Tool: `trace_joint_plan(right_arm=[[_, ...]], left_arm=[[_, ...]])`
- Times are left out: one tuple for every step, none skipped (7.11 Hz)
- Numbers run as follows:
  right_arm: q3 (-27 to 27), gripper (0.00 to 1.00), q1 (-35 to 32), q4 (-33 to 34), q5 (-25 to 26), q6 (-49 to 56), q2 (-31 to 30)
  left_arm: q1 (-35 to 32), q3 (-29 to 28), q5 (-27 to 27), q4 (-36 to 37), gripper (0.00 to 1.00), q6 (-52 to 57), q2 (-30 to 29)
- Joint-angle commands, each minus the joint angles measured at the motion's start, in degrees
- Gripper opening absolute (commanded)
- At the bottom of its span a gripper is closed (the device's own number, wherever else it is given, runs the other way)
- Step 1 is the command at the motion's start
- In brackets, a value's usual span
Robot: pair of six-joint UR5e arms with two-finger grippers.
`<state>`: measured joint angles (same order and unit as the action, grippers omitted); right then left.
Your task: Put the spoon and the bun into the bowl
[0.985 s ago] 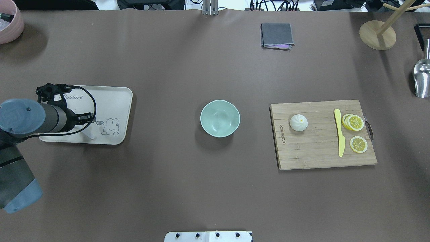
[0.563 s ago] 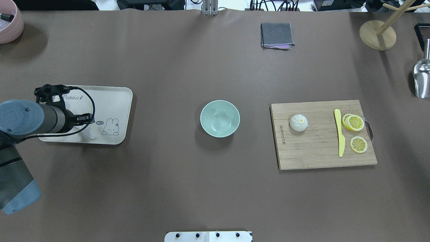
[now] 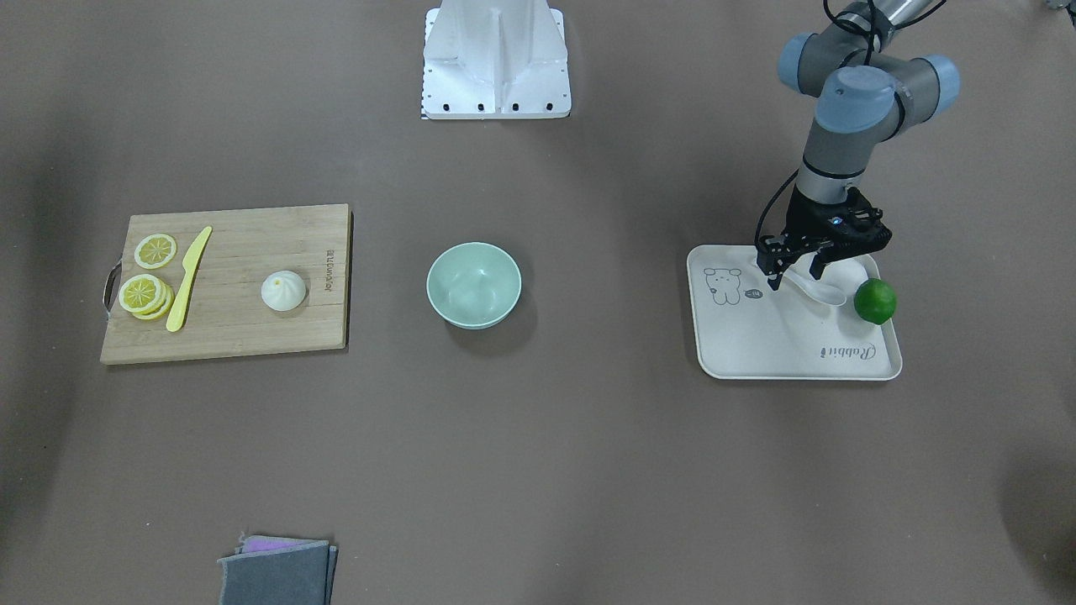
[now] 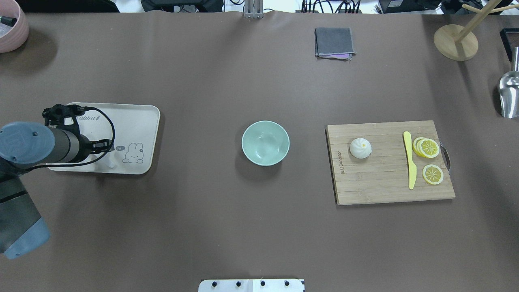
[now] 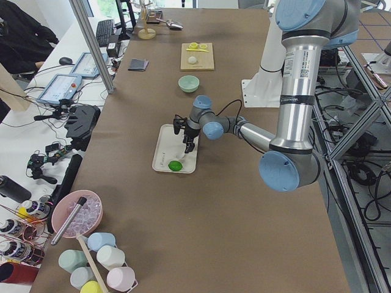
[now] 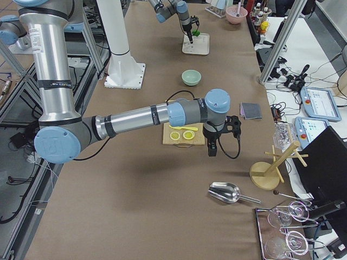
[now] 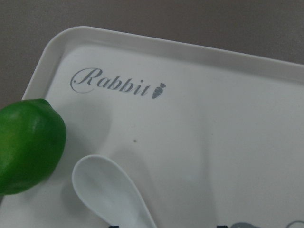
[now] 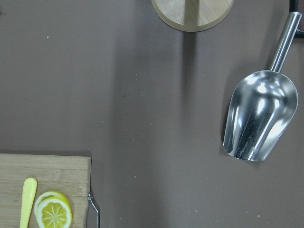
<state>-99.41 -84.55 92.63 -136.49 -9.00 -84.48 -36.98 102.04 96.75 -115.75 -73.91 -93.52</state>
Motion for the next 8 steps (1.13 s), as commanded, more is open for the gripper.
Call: trace_joint_plan(right_arm=[[0.01, 1.00, 0.00, -0.08, 0.00, 0.04, -0.07], [0.09, 1.00, 0.00, 0.00, 0.09, 0.04, 0.02], [0.09, 1.00, 0.00, 0.00, 0.00, 0.04, -0.07], [0.09, 1.00, 0.00, 0.00, 0.00, 0.04, -0.07], [0.18, 1.00, 0.00, 0.00, 0.00, 0.04, -0.07], [0.27, 1.00, 0.00, 0.00, 0.00, 0.04, -0.07], [0.27, 1.00, 0.00, 0.00, 0.00, 0.04, -0.07], [0.36, 1.00, 0.00, 0.00, 0.00, 0.04, -0.07]], left_arm=[[0.94, 0.08, 0.11, 0.08, 0.70, -0.18, 0.00], [1.03, 0.00, -0.06, 0.17, 0.52, -0.18, 0.09], [1.38, 0.00, -0.15, 0.09, 0.42, -0.10, 0.78], [1.39, 0.08, -0.15, 0.09, 0.28, -0.10, 0.96], [1.39, 1.48, -0.15, 0.17, 0.23, -0.10, 1.05], [1.21, 2.88, -0.24, 0.26, 0.03, -0.10, 1.49], [1.21, 5.16, -0.16, 0.43, 0.00, 0.08, 2.45], [0.43, 6.57, -0.07, 0.78, 0.00, 0.43, 1.68]])
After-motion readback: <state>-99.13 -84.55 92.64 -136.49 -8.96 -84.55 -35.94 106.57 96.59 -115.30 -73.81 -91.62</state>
